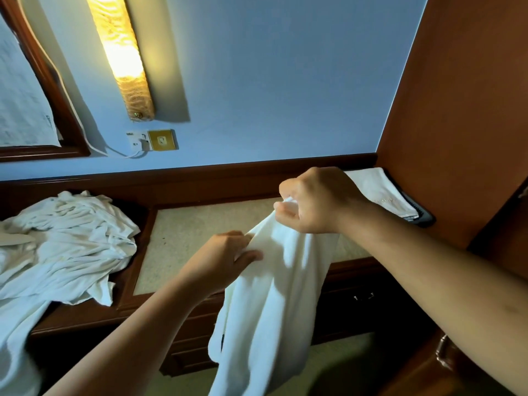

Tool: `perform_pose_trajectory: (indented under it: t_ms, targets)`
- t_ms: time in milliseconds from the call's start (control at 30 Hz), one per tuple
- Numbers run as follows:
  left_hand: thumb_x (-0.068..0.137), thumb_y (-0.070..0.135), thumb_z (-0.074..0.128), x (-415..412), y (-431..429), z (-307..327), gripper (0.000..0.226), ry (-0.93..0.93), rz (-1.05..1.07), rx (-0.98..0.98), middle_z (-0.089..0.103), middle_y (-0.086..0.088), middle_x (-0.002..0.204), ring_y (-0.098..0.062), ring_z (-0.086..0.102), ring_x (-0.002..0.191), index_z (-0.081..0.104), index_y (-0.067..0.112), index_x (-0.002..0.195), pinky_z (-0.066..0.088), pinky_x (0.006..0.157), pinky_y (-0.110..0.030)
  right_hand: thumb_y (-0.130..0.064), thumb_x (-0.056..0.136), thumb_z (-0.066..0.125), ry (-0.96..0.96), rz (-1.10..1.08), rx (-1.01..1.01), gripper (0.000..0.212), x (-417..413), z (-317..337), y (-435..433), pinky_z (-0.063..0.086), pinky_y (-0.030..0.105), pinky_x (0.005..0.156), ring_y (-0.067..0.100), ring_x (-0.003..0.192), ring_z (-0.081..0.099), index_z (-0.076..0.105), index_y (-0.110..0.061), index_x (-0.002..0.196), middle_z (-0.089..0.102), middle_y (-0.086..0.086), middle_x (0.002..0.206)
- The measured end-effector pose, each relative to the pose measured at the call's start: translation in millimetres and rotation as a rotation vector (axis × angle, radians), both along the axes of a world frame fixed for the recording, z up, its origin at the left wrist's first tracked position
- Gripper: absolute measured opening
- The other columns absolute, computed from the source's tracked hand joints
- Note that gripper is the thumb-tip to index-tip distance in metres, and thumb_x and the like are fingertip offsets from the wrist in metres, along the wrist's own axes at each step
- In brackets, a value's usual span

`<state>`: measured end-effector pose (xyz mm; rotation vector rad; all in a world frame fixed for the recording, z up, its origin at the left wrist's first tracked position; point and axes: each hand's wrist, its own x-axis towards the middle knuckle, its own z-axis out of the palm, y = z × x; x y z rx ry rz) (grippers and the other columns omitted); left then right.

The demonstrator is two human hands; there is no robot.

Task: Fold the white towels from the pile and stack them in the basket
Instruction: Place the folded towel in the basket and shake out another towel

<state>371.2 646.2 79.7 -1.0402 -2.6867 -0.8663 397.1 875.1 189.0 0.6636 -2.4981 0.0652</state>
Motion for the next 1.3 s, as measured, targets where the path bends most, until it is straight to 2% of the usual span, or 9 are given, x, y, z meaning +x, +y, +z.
perform_pose_trajectory:
  t_ms: [233, 300, 600, 733, 800, 900, 1000, 1167, 1300]
  targets:
    - [0.098, 0.052, 0.049, 7, -46, -93, 0.044, -0.060, 0.358, -0.680, 0.056, 0.003, 0.127, -0.022, 0.050, 0.120, 0.055, 0.030, 0.136, 0.040, 0.098, -0.039, -0.051, 0.085, 0.054, -0.091, -0.052, -0.009, 0.044, -14, -20, 1, 0.025, 0.021, 0.049, 0.021, 0.046, 0.039, 0.054, -0.015, 0.060, 0.034, -0.005, 0.043]
    - [0.099, 0.048, 0.046, 10, -67, -114, 0.042, -0.105, 0.434, -0.778, 0.054, 0.004, 0.133, -0.021, 0.047, 0.125, 0.053, 0.032, 0.137, 0.041, 0.100, -0.038, -0.058, 0.087, 0.057, -0.132, -0.074, 0.026, 0.046, -17, -21, 7, 0.034, 0.025, 0.052, 0.022, 0.052, 0.041, 0.057, -0.018, 0.064, 0.037, -0.006, 0.045]
    - [0.091, 0.032, 0.046, 24, -188, -144, 0.048, -0.367, 0.882, -1.024, 0.050, 0.004, 0.137, -0.020, 0.045, 0.132, 0.054, 0.031, 0.139, 0.041, 0.104, -0.035, -0.085, 0.068, 0.058, -0.275, -0.236, 0.054, 0.063, -23, -41, 68, 0.032, 0.028, 0.055, 0.017, 0.064, 0.052, 0.049, -0.022, 0.061, 0.050, -0.006, 0.056]
    - [0.093, 0.027, 0.049, 10, -165, -126, 0.045, -0.394, 0.934, -0.846, 0.045, -0.003, 0.141, -0.028, 0.045, 0.130, 0.054, 0.025, 0.138, 0.041, 0.103, -0.042, -0.078, 0.075, 0.061, -0.212, -0.065, 0.136, 0.055, -22, -64, 34, 0.032, 0.027, 0.055, 0.022, 0.061, 0.057, 0.045, -0.027, 0.064, 0.048, -0.009, 0.055]
    - [0.094, 0.029, 0.055, 2, -129, -108, 0.042, -0.240, 0.826, -0.519, 0.048, -0.004, 0.140, -0.028, 0.051, 0.123, 0.054, 0.024, 0.135, 0.044, 0.098, -0.043, -0.073, 0.078, 0.058, -0.123, 0.113, 0.142, 0.050, -21, -77, 10, 0.034, 0.025, 0.048, 0.026, 0.053, 0.057, 0.049, -0.025, 0.067, 0.051, -0.007, 0.054]
    - [0.097, 0.042, 0.061, 9, -64, -71, 0.041, -0.248, 0.379, 0.158, 0.063, 0.006, 0.131, -0.010, 0.062, 0.115, 0.060, 0.023, 0.133, 0.051, 0.094, -0.033, -0.067, 0.085, 0.056, -0.067, 0.264, 0.211, 0.047, -21, -87, -22, 0.026, 0.022, 0.046, 0.023, 0.048, 0.054, 0.051, -0.023, 0.070, 0.056, -0.006, 0.056]
    - [0.096, 0.042, 0.062, 29, -23, -45, 0.034, -0.369, 0.023, 0.492, 0.072, 0.003, 0.109, -0.012, 0.067, 0.105, 0.065, 0.017, 0.120, 0.054, 0.092, -0.034, -0.060, 0.089, 0.060, -0.068, 0.301, 0.148, 0.040, -21, -82, -34, 0.024, 0.022, 0.049, 0.020, 0.048, 0.054, 0.055, -0.024, 0.072, 0.056, -0.006, 0.057]
    - [0.093, 0.049, 0.060, 32, -18, -82, 0.036, -0.496, 0.051, 0.478, 0.065, -0.017, 0.086, -0.025, 0.060, 0.073, 0.063, 0.013, 0.093, 0.051, 0.071, -0.056, -0.062, 0.089, 0.059, -0.174, 0.220, -0.025, 0.040, -13, -67, -30, 0.027, 0.024, 0.049, 0.017, 0.052, 0.047, 0.057, -0.025, 0.073, 0.050, -0.007, 0.056]
    - [0.090, 0.063, 0.055, 45, -20, -121, 0.051, -0.508, 0.088, 0.324, 0.062, -0.005, 0.073, -0.013, 0.055, 0.065, 0.058, 0.013, 0.082, 0.048, 0.063, -0.046, -0.056, 0.089, 0.064, -0.219, 0.090, -0.205, 0.042, -10, -50, -13, 0.037, 0.029, 0.053, 0.015, 0.055, 0.047, 0.056, -0.021, 0.068, 0.051, -0.004, 0.056]
